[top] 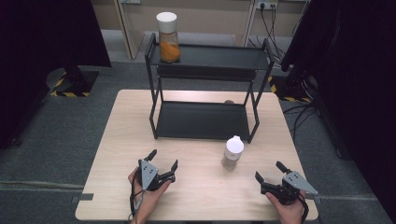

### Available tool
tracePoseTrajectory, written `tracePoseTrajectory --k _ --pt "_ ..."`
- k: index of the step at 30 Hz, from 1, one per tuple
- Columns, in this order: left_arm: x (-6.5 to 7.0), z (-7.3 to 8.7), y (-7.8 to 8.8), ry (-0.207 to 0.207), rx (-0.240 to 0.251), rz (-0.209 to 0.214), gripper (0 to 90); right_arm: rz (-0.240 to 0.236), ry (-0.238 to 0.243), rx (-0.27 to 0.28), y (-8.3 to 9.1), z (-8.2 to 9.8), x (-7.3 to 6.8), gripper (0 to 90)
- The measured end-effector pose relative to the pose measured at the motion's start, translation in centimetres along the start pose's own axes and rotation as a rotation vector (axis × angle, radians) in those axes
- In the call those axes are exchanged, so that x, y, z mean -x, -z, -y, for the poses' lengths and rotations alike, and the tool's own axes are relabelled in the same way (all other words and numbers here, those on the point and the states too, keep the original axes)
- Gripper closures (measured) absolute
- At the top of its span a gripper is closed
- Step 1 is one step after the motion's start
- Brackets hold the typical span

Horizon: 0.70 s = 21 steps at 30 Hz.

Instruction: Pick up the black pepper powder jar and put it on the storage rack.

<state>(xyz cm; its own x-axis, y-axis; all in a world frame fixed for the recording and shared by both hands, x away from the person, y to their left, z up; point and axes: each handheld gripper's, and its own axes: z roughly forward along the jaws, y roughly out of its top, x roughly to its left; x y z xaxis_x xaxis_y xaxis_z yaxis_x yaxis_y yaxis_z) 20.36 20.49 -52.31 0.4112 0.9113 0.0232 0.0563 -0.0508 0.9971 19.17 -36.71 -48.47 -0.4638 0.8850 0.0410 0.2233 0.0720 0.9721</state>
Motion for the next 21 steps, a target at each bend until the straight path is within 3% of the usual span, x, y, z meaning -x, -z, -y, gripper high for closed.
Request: tracePoseTrajectory --k 21 --pt "-0.1 -0.1 0.0 0.004 -0.005 0.002 10.5 -0.135 0.066 0.037 -5.0 -3.6 -1.8 5.1"
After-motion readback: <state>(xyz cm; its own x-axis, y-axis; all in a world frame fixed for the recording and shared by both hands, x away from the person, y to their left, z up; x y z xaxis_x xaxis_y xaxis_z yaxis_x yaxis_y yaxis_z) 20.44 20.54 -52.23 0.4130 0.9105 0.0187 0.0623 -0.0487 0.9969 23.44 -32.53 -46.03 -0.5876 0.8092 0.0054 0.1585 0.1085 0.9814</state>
